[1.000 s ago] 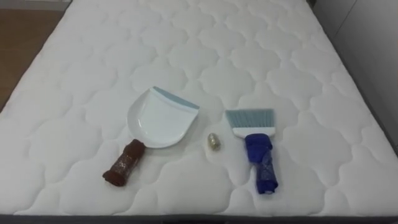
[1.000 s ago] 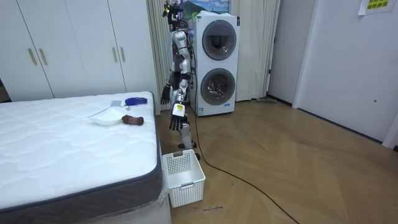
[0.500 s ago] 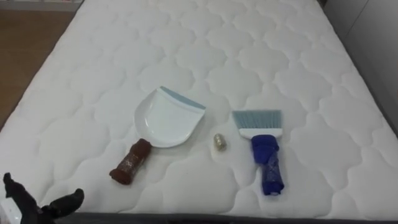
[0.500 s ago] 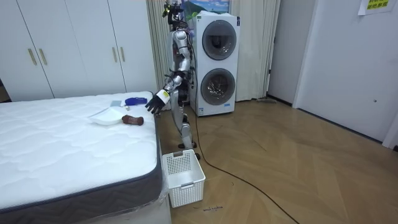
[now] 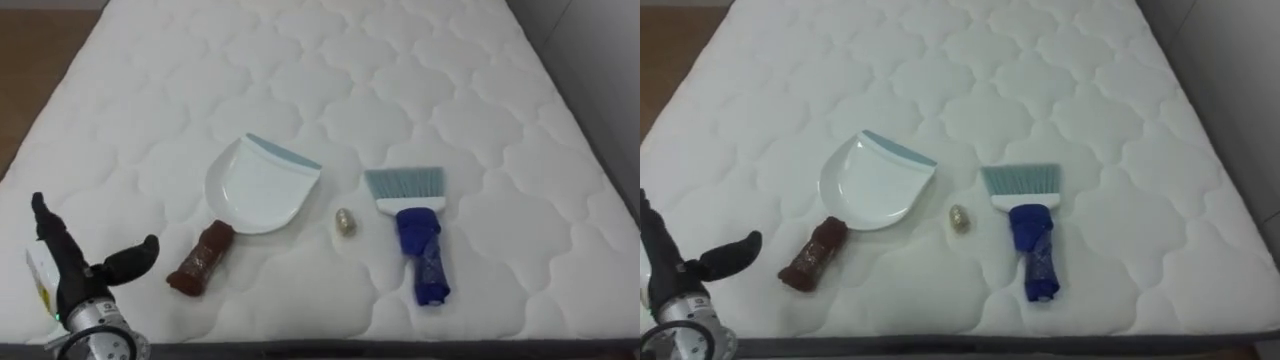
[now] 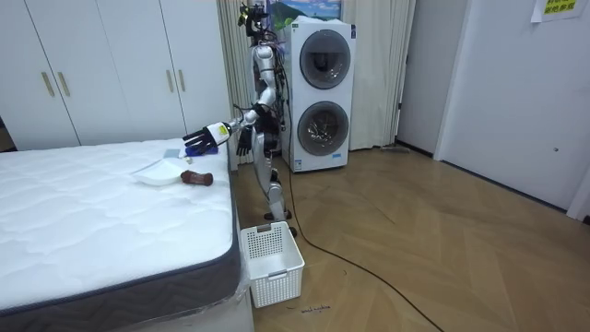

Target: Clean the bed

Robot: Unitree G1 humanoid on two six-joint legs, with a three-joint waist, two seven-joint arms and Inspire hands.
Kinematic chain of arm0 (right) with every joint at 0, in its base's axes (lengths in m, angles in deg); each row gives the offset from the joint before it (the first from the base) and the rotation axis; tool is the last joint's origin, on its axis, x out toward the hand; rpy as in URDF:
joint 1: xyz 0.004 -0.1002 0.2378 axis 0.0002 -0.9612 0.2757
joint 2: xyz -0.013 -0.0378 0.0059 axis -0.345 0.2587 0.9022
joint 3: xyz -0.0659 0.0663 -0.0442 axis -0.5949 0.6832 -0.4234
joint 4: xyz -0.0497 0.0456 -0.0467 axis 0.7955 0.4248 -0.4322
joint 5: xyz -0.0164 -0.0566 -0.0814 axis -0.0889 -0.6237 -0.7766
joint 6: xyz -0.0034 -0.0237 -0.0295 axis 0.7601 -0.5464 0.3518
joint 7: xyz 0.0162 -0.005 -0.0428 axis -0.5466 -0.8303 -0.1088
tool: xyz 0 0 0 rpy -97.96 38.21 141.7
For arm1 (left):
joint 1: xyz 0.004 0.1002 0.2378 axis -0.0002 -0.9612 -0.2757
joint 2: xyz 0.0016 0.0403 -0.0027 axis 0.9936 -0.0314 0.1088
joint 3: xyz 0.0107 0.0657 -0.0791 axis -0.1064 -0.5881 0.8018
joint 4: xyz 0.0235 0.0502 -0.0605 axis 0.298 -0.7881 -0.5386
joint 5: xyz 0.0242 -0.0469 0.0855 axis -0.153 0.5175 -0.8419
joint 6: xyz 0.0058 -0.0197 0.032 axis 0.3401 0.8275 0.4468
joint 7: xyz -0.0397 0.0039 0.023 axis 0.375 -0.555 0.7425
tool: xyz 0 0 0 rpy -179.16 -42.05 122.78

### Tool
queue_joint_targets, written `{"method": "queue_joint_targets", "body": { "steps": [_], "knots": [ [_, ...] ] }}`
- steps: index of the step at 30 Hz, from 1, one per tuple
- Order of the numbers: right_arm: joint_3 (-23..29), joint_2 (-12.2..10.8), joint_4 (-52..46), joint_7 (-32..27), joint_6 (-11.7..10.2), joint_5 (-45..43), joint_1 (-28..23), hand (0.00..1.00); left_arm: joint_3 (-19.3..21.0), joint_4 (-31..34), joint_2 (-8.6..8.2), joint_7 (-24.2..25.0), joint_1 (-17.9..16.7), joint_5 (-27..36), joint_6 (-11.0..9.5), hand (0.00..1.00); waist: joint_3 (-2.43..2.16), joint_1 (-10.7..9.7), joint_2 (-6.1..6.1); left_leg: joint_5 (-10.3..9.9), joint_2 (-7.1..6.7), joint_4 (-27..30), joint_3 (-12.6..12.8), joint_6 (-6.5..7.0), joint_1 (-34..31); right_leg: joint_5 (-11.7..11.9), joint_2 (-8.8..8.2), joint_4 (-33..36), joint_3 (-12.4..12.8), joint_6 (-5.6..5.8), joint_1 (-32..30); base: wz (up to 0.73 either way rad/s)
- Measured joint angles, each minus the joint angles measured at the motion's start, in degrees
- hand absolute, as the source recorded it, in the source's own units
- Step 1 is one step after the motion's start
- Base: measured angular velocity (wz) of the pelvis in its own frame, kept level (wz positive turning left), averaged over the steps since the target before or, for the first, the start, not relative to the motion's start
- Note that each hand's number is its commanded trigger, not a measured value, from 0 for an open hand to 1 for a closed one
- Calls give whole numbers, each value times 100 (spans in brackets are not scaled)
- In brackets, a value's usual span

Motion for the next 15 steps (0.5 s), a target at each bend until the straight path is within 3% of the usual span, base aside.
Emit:
{"method": "queue_joint_targets", "body": {
  "steps": [9,15],
  "knots": [
    [-206,-8,15,37,76,9,216,0,-154,-108,-40,271,212,-6,15,0,-2,-200,-28,19,0,4,-15,0,-256,8,-6,25,-53,-9,-242,1],
    [-221,-9,160,-34,116,47,376,0,-549,-593,-40,396,434,-3,48,0,17,-253,-22,41,-10,3,-122,6,-429,9,-25,92,-146,-10,-417,6]
  ]
}}
